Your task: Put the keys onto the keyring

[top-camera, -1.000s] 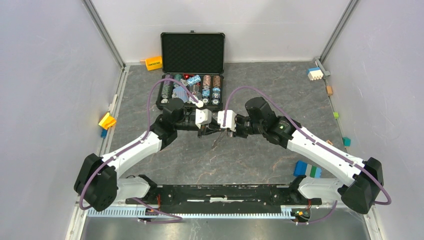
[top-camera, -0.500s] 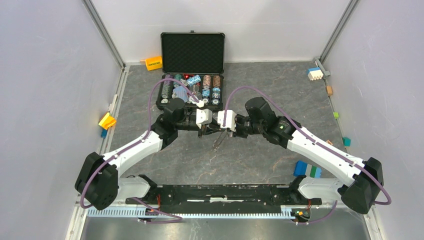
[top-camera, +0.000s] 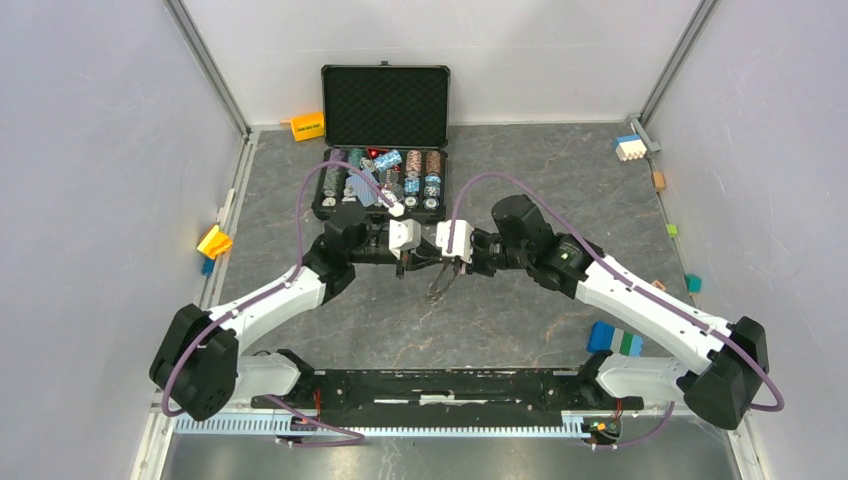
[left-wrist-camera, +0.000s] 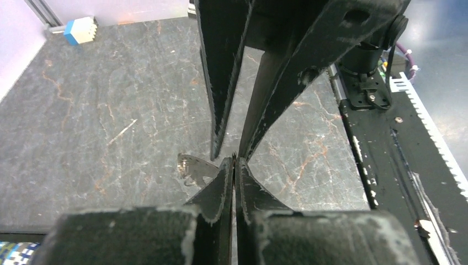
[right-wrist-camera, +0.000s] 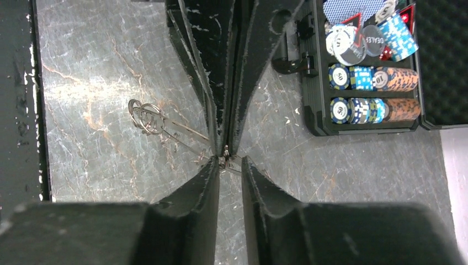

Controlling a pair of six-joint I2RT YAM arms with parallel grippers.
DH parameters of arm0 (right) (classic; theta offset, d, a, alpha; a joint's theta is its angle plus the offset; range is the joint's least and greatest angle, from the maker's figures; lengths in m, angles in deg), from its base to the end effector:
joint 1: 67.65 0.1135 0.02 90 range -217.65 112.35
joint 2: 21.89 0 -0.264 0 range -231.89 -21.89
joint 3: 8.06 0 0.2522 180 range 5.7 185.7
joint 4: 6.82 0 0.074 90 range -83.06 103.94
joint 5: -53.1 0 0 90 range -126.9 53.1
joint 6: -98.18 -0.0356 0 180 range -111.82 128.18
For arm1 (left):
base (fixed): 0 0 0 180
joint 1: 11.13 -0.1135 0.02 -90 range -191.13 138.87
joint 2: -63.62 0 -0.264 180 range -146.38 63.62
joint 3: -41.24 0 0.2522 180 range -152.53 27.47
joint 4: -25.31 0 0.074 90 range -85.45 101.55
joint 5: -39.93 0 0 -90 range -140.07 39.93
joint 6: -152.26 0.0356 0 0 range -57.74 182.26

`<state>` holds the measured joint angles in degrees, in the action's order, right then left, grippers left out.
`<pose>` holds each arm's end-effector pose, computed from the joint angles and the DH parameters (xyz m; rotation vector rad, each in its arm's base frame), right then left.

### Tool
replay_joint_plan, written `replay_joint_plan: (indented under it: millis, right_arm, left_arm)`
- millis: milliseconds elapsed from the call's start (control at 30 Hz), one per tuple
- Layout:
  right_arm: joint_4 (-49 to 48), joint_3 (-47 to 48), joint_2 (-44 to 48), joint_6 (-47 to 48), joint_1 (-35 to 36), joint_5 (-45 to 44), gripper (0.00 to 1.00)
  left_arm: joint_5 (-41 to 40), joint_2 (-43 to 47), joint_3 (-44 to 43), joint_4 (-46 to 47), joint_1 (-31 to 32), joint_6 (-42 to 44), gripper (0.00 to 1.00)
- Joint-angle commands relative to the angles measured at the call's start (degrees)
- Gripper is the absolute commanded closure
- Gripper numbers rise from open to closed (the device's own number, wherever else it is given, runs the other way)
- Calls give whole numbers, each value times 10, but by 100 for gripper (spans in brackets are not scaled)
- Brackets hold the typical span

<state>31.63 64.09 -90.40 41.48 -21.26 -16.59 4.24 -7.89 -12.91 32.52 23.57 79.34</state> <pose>0.1726 0.1991 0.3139 -1.5474 1.5370 0.5158 0.2057 -0.1776 0.2719 1.3515 1.1698 -1.0431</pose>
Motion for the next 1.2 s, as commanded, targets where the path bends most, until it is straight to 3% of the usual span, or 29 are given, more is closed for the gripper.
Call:
replay_joint_plan:
  millis: [0,267,567,767,1167]
  right_arm:
    - [-37,-20,37,-4,-7,14,71]
    - [-66,-61,99,-8,-54,89,62]
    - [-65,-47,89,0,-67,189,62]
    - [-44,-23,60,5,-67,233,64]
    - [-45,-15,46,0,-67,223,73]
  left_arm:
    - [28,16,40,182,-14,-118,98]
    - [32,-3,81,404,-24,-311,98]
    - [25,-27,103,512,-23,-392,98]
    - [23,-34,108,528,-23,-401,98]
    - [32,-30,117,515,-23,-378,98]
